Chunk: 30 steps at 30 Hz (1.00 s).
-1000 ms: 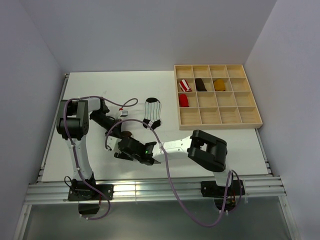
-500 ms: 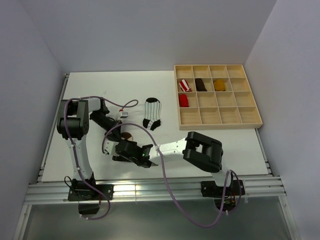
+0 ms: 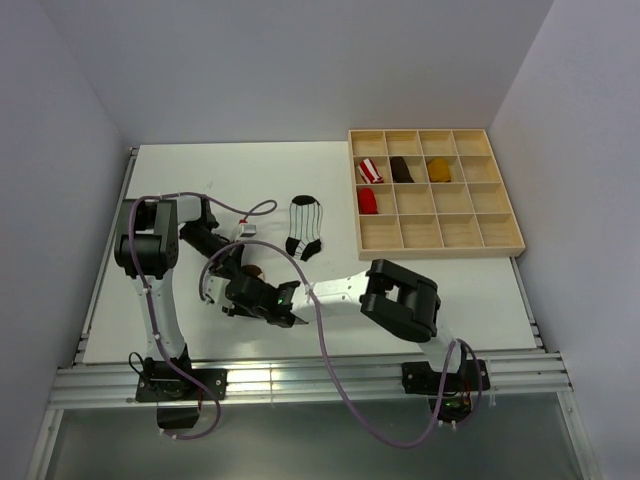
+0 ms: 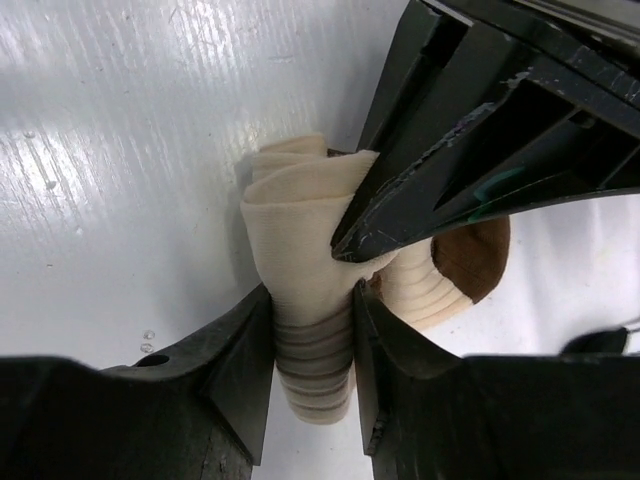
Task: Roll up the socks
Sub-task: Roll the sock at the center of the board.
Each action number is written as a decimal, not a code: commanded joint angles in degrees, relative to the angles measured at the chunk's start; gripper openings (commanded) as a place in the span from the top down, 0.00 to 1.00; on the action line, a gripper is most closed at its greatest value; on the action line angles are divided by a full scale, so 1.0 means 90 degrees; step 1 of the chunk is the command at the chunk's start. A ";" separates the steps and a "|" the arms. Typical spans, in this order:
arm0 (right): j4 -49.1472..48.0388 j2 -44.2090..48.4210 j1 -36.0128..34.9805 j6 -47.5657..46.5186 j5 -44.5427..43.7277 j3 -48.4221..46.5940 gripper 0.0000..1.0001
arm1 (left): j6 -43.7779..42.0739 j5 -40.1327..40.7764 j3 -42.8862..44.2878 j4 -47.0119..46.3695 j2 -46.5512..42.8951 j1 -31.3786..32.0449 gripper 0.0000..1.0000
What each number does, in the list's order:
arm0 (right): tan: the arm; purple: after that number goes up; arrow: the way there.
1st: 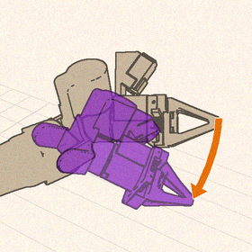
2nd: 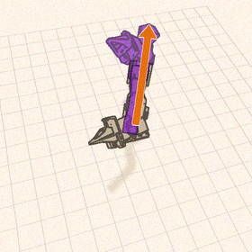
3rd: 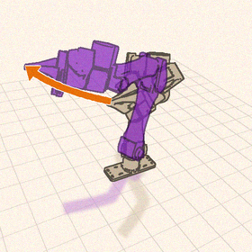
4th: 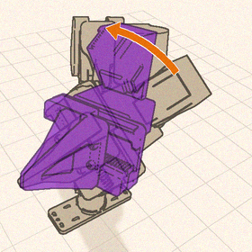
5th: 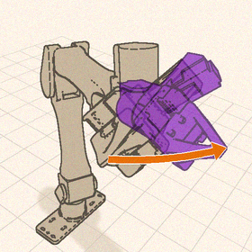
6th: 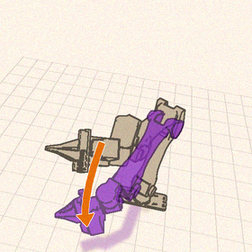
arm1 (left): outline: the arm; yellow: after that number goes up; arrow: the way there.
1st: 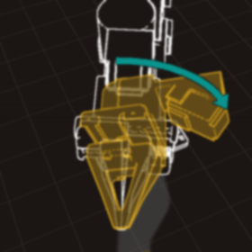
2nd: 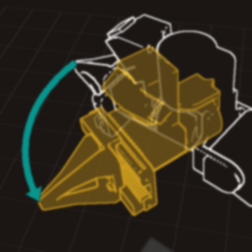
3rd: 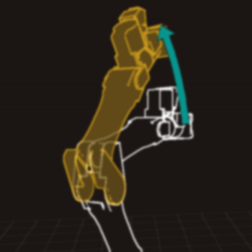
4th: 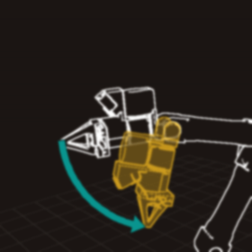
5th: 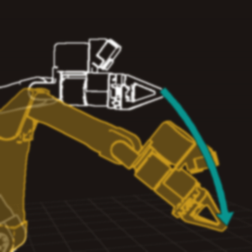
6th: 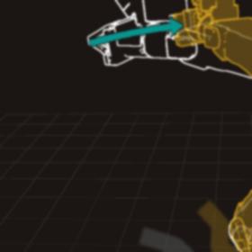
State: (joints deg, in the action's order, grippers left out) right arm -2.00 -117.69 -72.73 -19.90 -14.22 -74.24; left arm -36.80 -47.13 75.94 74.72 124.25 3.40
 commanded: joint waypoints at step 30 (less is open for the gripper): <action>0.2126 -0.0897 0.1616 0.1449 0.4069 -0.1458 0.83 | 0.1305 0.0422 -0.0429 -0.3105 -0.1988 -0.0329 0.68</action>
State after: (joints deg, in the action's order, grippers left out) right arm 10.85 -122.23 -58.59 -7.70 21.06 -86.43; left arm -28.05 -45.19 73.69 53.91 110.45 1.15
